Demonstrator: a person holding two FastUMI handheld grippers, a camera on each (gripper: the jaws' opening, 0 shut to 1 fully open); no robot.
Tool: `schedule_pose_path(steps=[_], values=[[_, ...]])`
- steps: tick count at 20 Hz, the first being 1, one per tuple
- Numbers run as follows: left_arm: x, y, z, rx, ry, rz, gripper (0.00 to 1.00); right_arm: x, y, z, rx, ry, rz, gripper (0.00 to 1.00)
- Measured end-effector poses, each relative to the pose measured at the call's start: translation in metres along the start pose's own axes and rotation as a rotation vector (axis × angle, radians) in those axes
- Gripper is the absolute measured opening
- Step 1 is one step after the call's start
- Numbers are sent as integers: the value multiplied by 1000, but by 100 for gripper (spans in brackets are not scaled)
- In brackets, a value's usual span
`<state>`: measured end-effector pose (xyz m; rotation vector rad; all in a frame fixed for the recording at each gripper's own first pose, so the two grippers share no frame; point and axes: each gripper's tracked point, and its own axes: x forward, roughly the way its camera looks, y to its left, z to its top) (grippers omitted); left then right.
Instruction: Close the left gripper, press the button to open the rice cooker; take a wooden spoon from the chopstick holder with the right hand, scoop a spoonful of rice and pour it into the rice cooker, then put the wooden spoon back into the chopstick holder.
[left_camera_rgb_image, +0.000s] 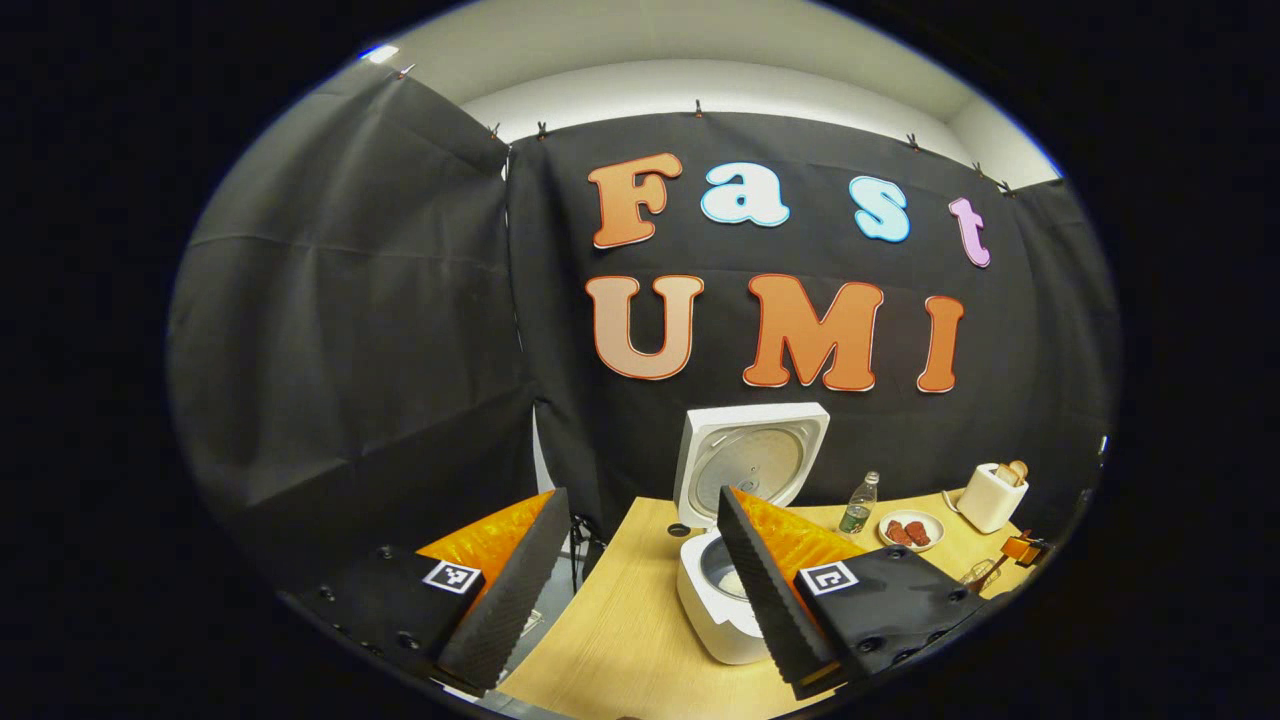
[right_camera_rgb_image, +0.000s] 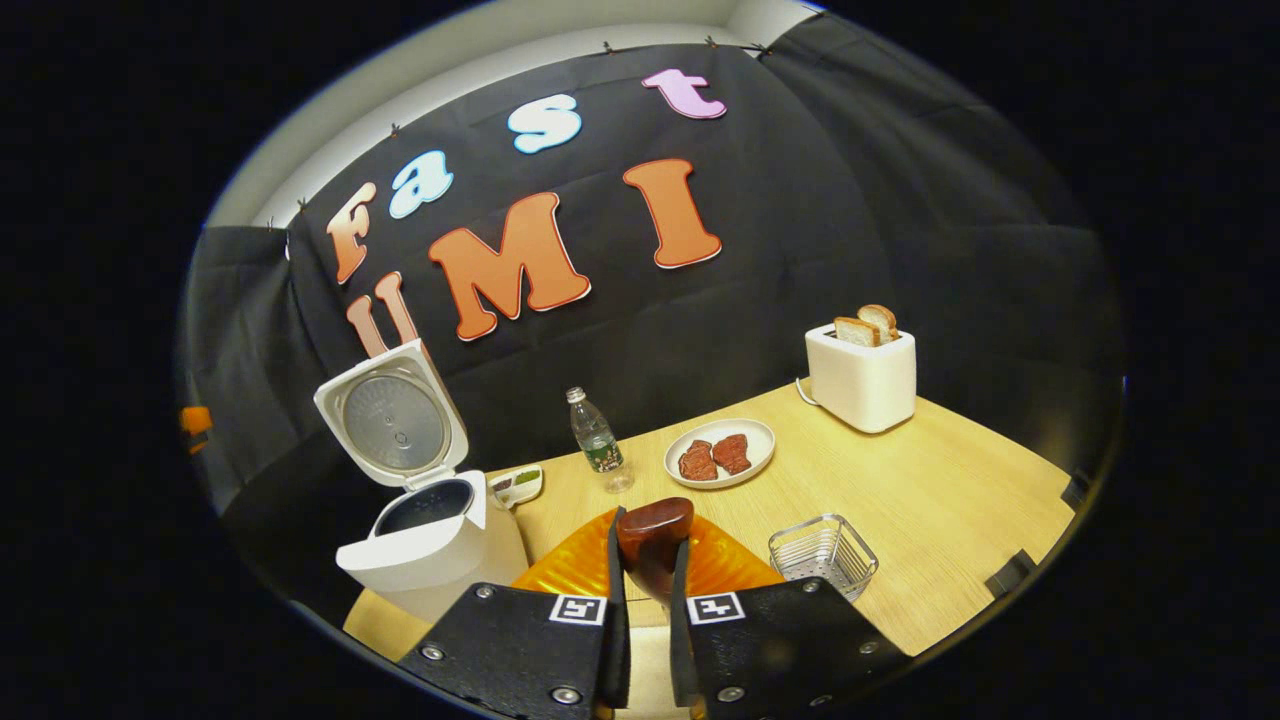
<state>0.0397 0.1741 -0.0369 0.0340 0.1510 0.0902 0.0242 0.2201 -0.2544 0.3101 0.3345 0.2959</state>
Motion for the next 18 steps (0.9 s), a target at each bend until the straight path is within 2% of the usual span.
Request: schedule_pose_path(steps=[4,7,11,15,18], values=[[1,-1,-8,10,17,-1,100,4,7,-30,-105,2,4,15],[3,1,-15,-4,30,-4,100,-4,16,-36,-154,-24,22,17],[3,5,-24,-37,43,-11,100,-11,13,-52,-116,43,31,19],[4,11,-30,-47,53,-1,100,-11,9,-49,-95,9,3,18],[3,16,-31,-43,51,4,100,-12,11,-53,-34,18,-31,15]])
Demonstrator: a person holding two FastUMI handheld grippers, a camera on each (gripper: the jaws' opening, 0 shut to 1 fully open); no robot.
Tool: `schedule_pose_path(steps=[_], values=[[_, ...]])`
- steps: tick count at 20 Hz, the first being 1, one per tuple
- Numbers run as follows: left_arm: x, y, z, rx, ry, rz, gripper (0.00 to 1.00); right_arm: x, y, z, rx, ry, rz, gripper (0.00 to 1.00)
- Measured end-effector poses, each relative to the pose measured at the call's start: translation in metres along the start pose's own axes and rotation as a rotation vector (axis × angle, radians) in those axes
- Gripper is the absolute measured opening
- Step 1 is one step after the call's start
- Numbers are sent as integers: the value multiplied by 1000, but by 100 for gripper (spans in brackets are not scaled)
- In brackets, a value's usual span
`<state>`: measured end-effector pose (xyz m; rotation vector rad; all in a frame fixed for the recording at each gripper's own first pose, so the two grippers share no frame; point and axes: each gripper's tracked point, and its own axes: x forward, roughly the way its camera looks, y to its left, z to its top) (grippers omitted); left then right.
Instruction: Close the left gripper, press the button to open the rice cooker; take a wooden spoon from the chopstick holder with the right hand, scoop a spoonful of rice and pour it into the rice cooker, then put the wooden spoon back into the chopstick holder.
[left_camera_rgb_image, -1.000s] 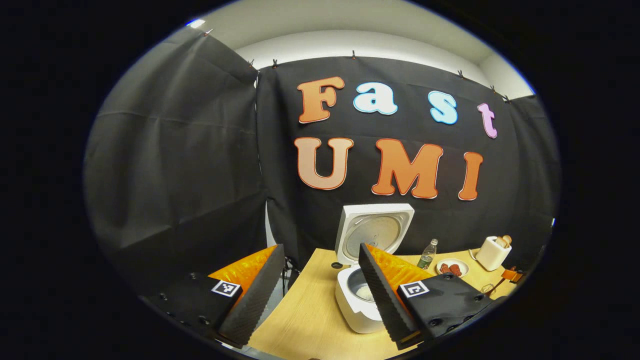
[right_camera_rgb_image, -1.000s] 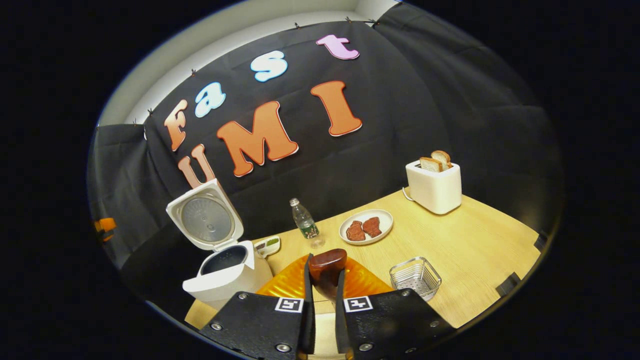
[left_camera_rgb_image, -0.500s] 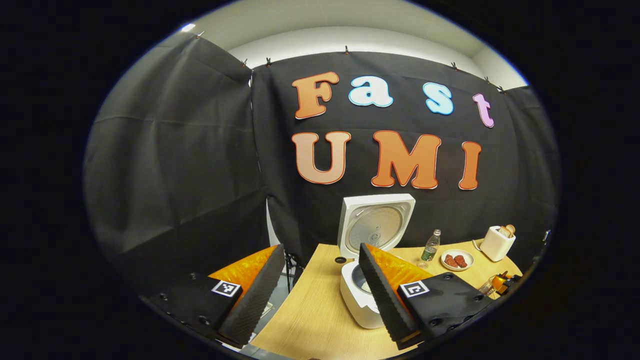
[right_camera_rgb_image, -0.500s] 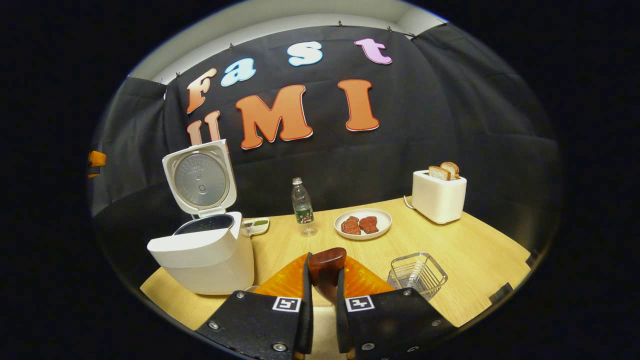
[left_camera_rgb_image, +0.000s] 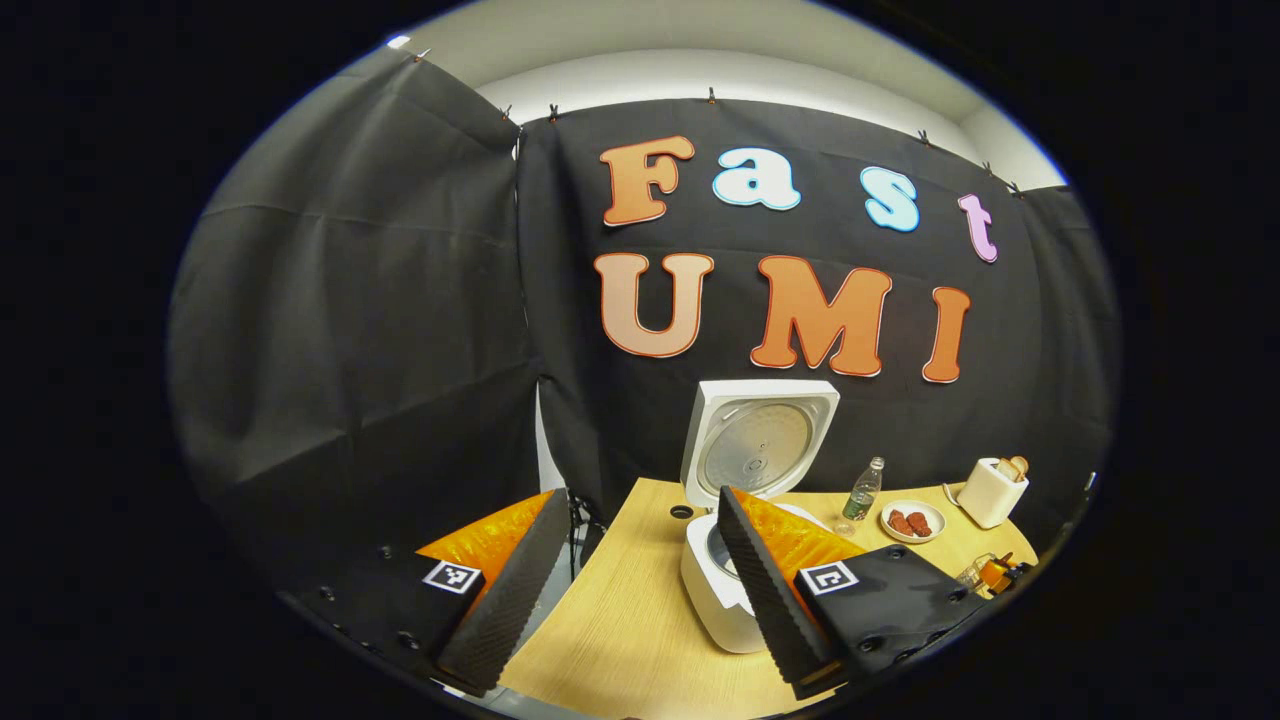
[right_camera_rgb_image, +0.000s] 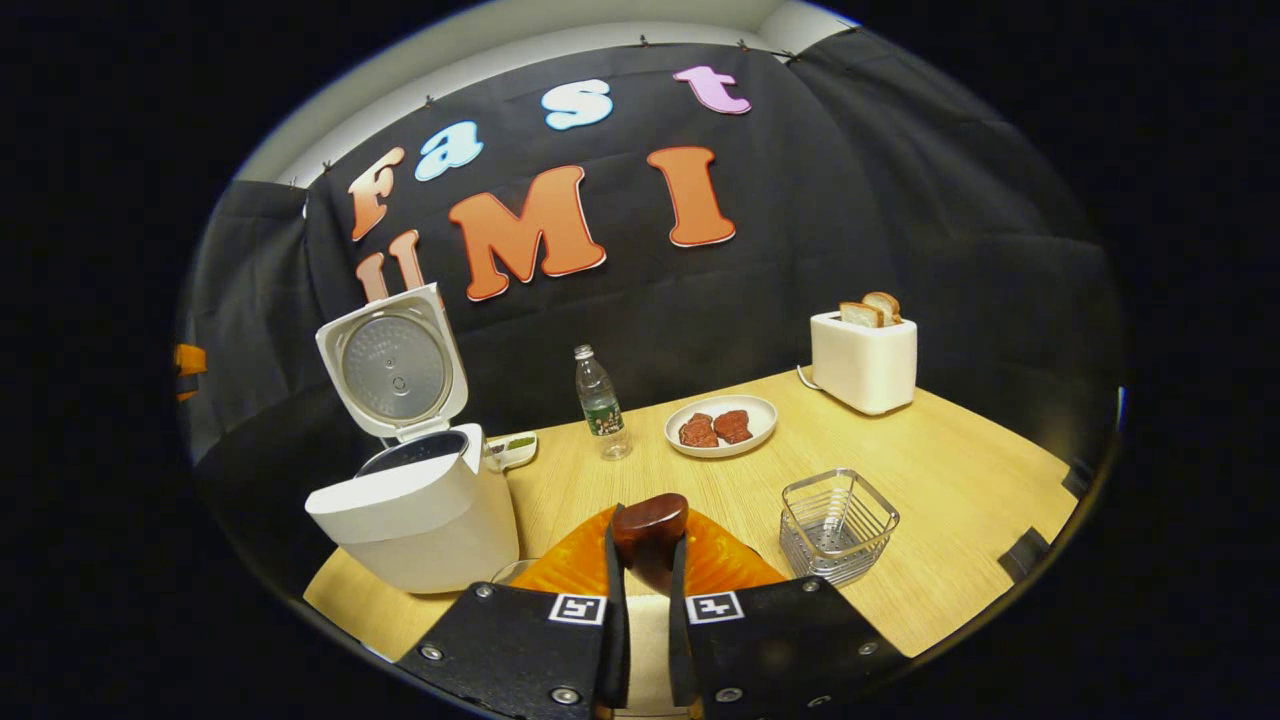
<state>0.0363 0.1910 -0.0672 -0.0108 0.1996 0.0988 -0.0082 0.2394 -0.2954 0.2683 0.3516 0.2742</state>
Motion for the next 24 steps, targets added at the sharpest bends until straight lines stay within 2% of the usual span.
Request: schedule_pose_path(steps=[3,6,11,18,24], values=[[0,2,-2,-14,3,-2,100,-2,8,-9,85,39,15,15],[-3,4,-2,-19,2,-1,100,-3,2,-8,180,42,-1,15],[-1,2,-5,-32,7,-10,100,-3,-10,-14,464,72,-2,14],[2,-3,-4,-55,6,-26,100,-2,-36,-21,781,120,-34,13],[2,-1,5,-26,-10,-18,100,-9,-51,-12,853,129,-63,14]])
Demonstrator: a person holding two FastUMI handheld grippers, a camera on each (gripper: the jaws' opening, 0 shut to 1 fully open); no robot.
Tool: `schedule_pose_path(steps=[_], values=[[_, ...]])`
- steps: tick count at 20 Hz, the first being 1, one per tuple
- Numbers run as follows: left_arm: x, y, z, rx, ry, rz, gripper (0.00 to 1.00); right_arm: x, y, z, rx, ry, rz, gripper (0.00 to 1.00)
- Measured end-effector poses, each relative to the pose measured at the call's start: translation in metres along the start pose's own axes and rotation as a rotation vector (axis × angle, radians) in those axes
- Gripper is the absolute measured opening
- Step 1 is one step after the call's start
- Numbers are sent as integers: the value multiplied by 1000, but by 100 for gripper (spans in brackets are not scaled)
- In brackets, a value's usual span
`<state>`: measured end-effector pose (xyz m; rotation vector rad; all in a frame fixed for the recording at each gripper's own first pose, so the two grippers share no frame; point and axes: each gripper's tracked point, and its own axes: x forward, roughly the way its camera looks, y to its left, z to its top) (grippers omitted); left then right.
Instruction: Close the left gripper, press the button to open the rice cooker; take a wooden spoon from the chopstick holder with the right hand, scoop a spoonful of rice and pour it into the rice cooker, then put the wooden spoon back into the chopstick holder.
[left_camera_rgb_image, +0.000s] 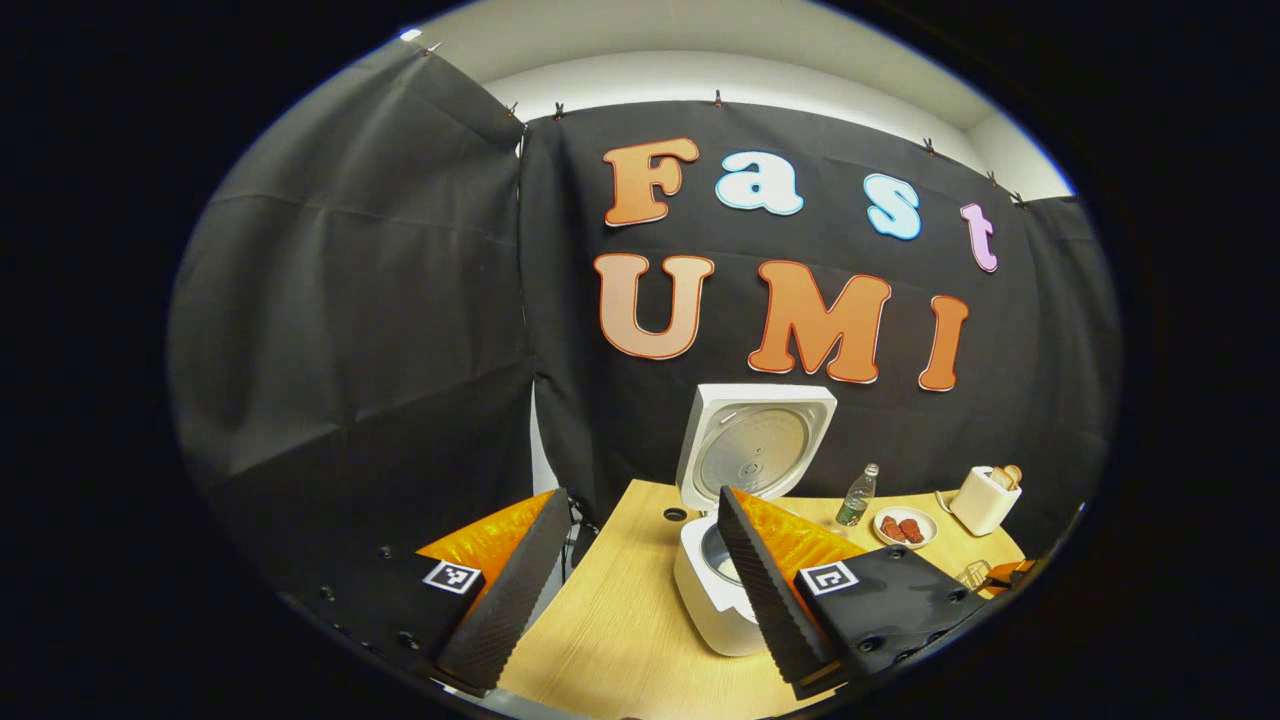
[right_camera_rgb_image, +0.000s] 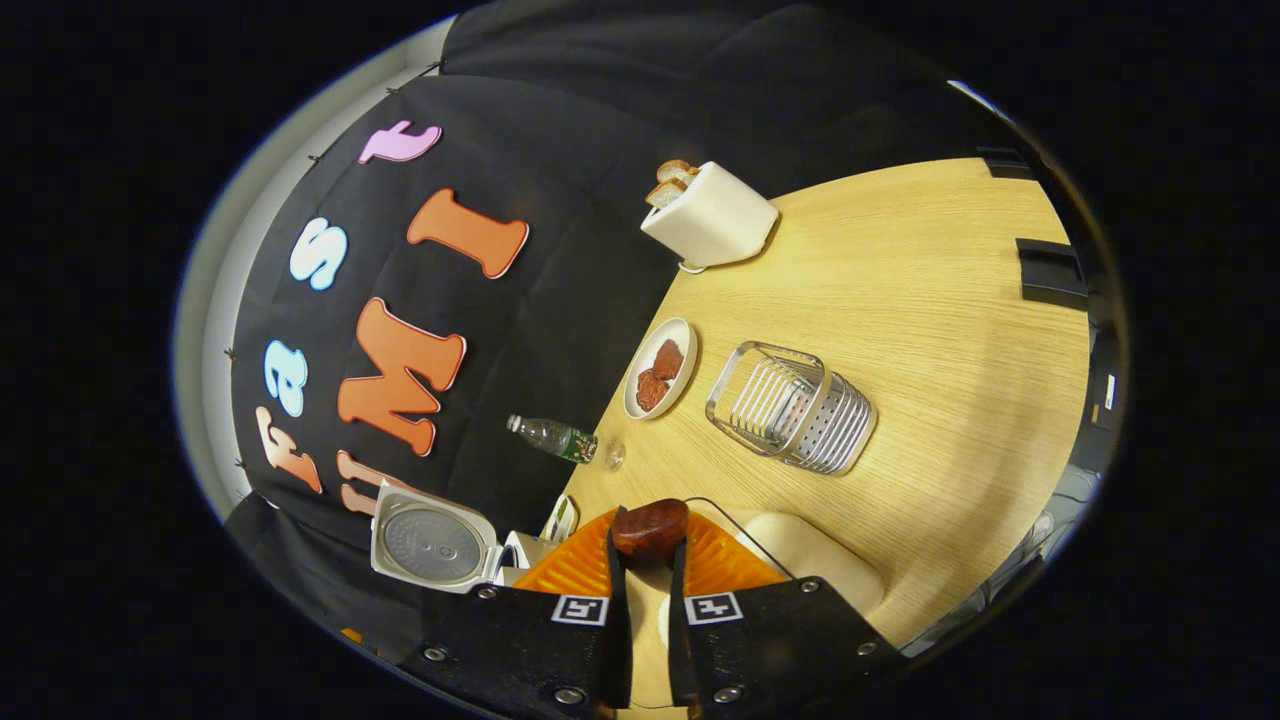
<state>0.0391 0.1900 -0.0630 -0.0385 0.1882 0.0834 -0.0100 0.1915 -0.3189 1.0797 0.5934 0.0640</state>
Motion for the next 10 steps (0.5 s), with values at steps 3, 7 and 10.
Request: schedule_pose_path(steps=[3,7,10], values=[[-1,-3,0,-15,2,-4,100,-2,12,11,50,-6,6,13],[0,-2,-3,-17,5,-9,100,-4,31,21,62,-15,16,13],[3,-2,-8,-21,15,-15,100,-4,52,27,102,-6,46,13]])
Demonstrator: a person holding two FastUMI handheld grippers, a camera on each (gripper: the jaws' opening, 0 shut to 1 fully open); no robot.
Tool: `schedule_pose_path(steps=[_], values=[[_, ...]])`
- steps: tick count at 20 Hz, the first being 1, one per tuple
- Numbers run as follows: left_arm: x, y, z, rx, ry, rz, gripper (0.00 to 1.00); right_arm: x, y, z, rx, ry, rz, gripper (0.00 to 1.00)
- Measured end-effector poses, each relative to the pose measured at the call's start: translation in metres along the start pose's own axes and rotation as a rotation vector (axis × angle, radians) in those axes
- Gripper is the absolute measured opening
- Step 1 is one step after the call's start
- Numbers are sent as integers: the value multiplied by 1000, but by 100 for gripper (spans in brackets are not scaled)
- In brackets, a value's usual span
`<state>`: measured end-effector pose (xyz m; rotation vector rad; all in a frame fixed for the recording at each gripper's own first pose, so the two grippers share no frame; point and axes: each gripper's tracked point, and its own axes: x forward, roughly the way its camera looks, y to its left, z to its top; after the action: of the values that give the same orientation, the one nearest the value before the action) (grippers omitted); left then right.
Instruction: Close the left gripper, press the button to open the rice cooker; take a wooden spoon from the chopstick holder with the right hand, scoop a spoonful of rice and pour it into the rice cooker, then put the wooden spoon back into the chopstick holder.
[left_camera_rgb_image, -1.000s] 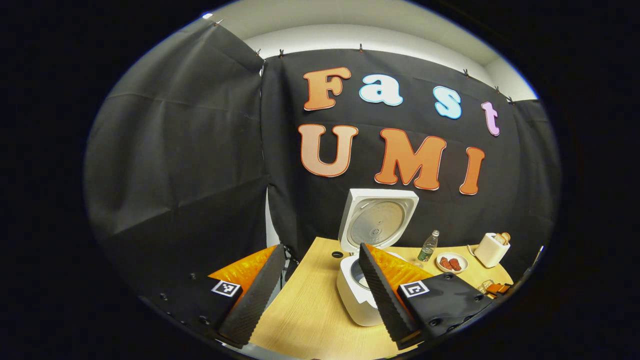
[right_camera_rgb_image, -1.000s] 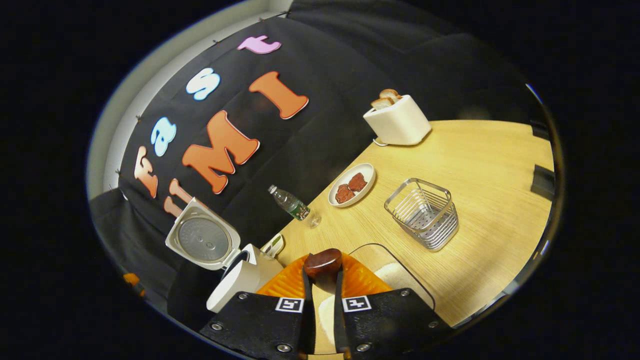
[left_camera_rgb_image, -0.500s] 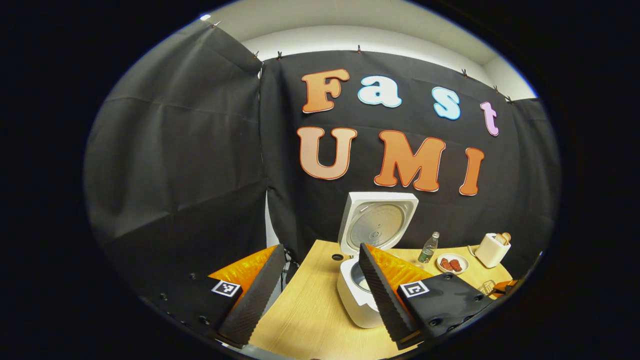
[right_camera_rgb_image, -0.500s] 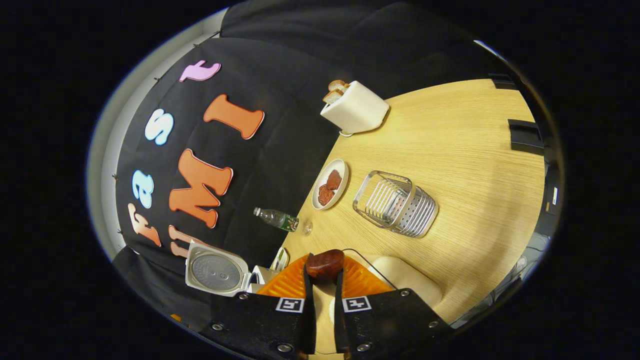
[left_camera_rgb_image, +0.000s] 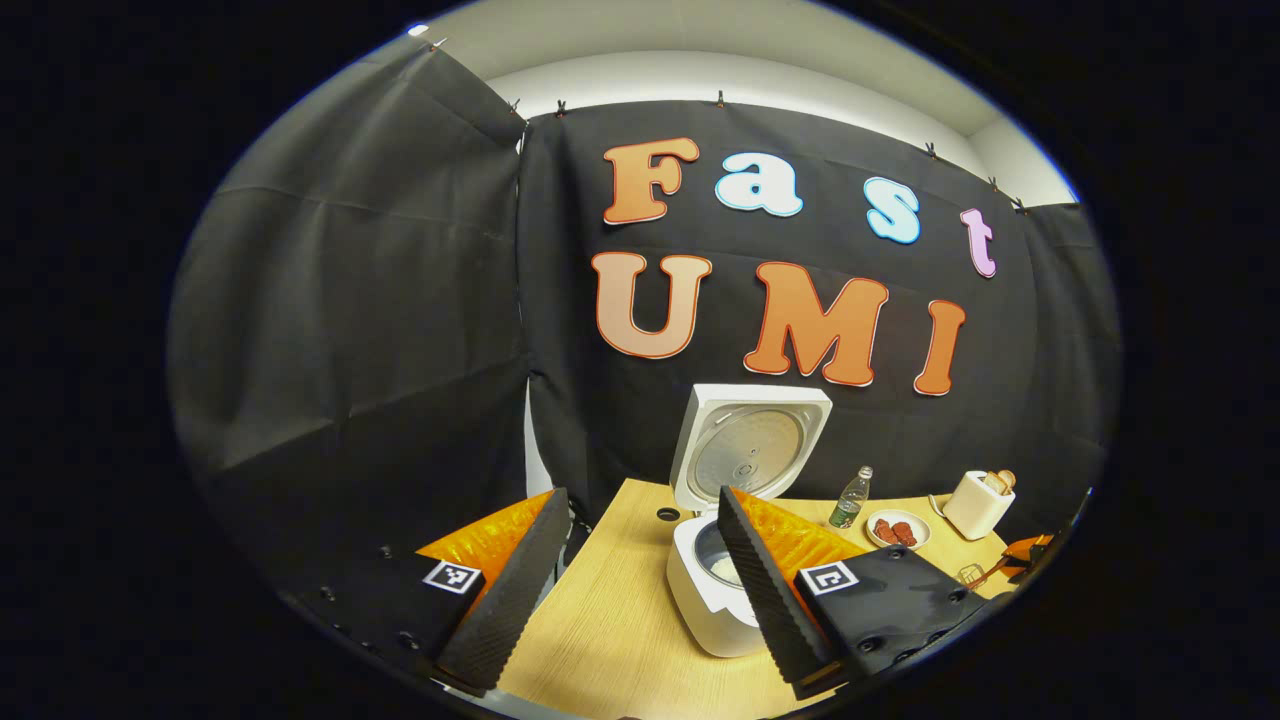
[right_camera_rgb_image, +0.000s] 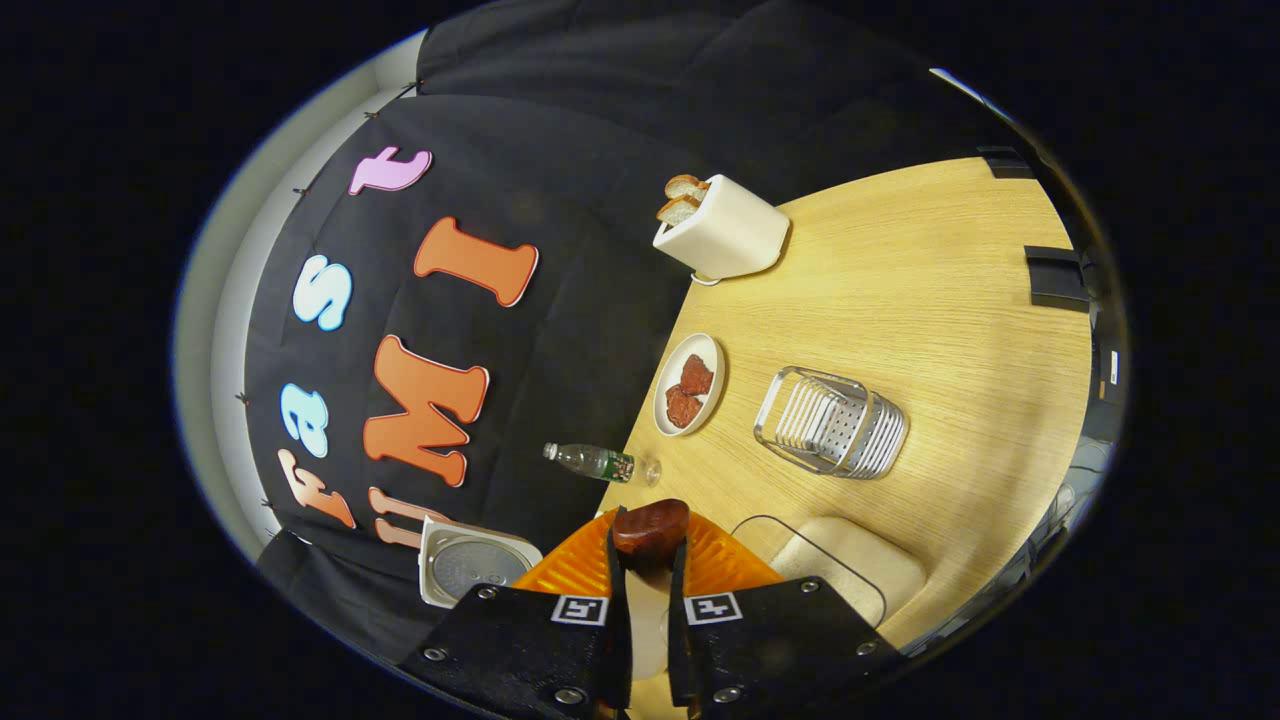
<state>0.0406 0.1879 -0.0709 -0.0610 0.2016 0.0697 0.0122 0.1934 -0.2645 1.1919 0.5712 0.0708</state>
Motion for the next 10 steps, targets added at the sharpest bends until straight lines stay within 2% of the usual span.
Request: schedule_pose_path(steps=[10], values=[[9,14,2,-14,-1,-1,100,23,102,-21,90,86,127,13]])
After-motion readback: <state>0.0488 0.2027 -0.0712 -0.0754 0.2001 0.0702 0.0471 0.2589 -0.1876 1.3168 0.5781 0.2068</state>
